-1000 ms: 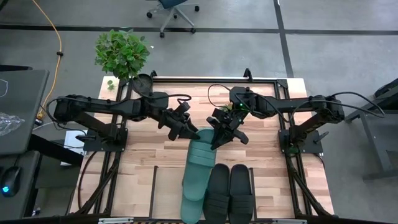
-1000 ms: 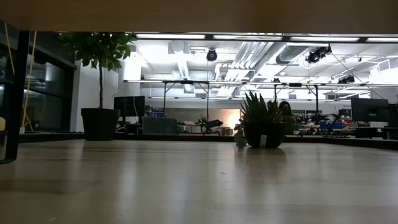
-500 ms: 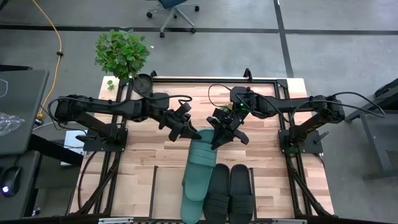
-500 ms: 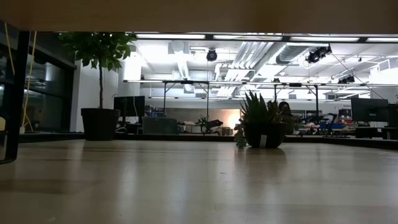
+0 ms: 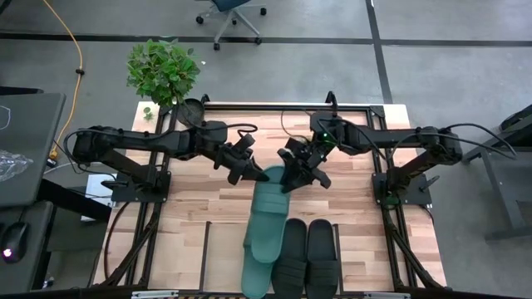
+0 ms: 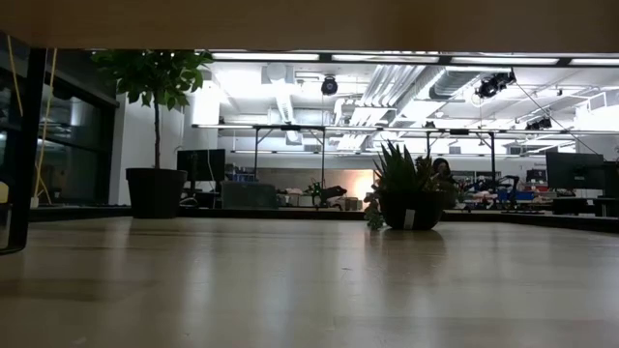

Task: Pick and place slides into the shelf
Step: Put the blue slide on the shelf

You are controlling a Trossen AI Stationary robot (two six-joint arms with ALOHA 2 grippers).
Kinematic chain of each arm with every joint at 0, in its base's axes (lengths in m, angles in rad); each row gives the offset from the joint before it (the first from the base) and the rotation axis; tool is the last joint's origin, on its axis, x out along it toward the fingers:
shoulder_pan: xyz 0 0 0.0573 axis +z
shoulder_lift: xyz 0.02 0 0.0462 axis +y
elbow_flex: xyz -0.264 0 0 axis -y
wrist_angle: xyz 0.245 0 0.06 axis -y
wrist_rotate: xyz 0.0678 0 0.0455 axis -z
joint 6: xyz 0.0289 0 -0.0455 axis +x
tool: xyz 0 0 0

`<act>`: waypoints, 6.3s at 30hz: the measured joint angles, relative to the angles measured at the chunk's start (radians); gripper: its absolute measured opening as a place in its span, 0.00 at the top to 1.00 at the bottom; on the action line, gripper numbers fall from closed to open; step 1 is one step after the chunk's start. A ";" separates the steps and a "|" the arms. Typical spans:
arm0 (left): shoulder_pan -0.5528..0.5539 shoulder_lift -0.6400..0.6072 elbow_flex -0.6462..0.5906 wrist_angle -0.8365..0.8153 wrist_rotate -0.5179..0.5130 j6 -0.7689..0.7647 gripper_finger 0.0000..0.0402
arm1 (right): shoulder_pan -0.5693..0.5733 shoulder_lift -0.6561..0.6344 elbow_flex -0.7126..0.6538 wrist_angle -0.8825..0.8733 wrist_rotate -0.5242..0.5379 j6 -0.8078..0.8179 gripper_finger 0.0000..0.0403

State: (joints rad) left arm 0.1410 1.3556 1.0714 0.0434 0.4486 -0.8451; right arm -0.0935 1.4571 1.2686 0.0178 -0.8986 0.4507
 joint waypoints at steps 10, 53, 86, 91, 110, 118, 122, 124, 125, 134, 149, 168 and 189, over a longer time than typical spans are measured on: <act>0.013 0.000 0.000 0.012 -0.032 -0.001 0.90 | -0.050 -0.028 0.000 0.007 0.026 -0.002 0.77; 0.021 -0.060 0.002 -0.041 -0.055 0.014 0.92 | -0.151 -0.136 0.001 -0.107 0.162 -0.093 0.76; 0.042 -0.347 0.003 -0.702 -0.062 0.051 0.92 | -0.250 -0.268 0.000 -0.299 0.218 -0.164 0.77; 0.021 -0.315 0.002 -0.696 -0.030 0.027 0.92 | -0.250 -0.267 0.000 -0.331 0.218 -0.180 0.77; -0.087 -0.280 0.002 -0.613 -0.181 -0.118 0.92 | -0.249 -0.267 0.000 -0.375 0.241 -0.245 0.77; -0.177 -0.280 0.001 -0.622 -0.264 -0.181 0.92 | -0.249 -0.267 0.000 -0.387 0.241 -0.262 0.77; -0.224 -0.280 0.001 -0.622 -0.321 -0.224 0.92 | -0.249 -0.267 0.000 -0.387 0.241 -0.274 0.77; -0.247 -0.280 0.001 -0.627 -0.344 -0.250 0.92 | -0.249 -0.267 0.000 -0.387 0.241 -0.276 0.77; -0.261 -0.279 0.001 -0.631 -0.354 -0.261 0.92 | -0.249 -0.267 0.000 -0.387 0.241 -0.276 0.77; -0.369 -0.272 0.000 -0.648 -0.449 -0.356 0.92 | -0.249 -0.267 0.000 -0.387 0.240 -0.295 0.77; -0.503 -0.273 -0.151 -0.457 -0.515 -0.510 0.92 | -0.249 -0.267 0.000 -0.388 0.240 -0.298 0.77; -0.509 -0.278 -0.150 -0.454 -0.537 -0.525 0.93 | -0.249 -0.267 0.000 -0.388 0.254 -0.305 0.77; -0.509 -0.241 -0.149 -0.436 -0.488 -0.534 0.93 | -0.283 -0.267 0.000 -0.387 0.280 -0.321 0.77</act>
State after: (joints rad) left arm -0.3679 1.1146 0.9224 -0.3926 -0.0397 -1.3792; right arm -0.3769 1.1899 1.2686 -0.3695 -0.6190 0.1299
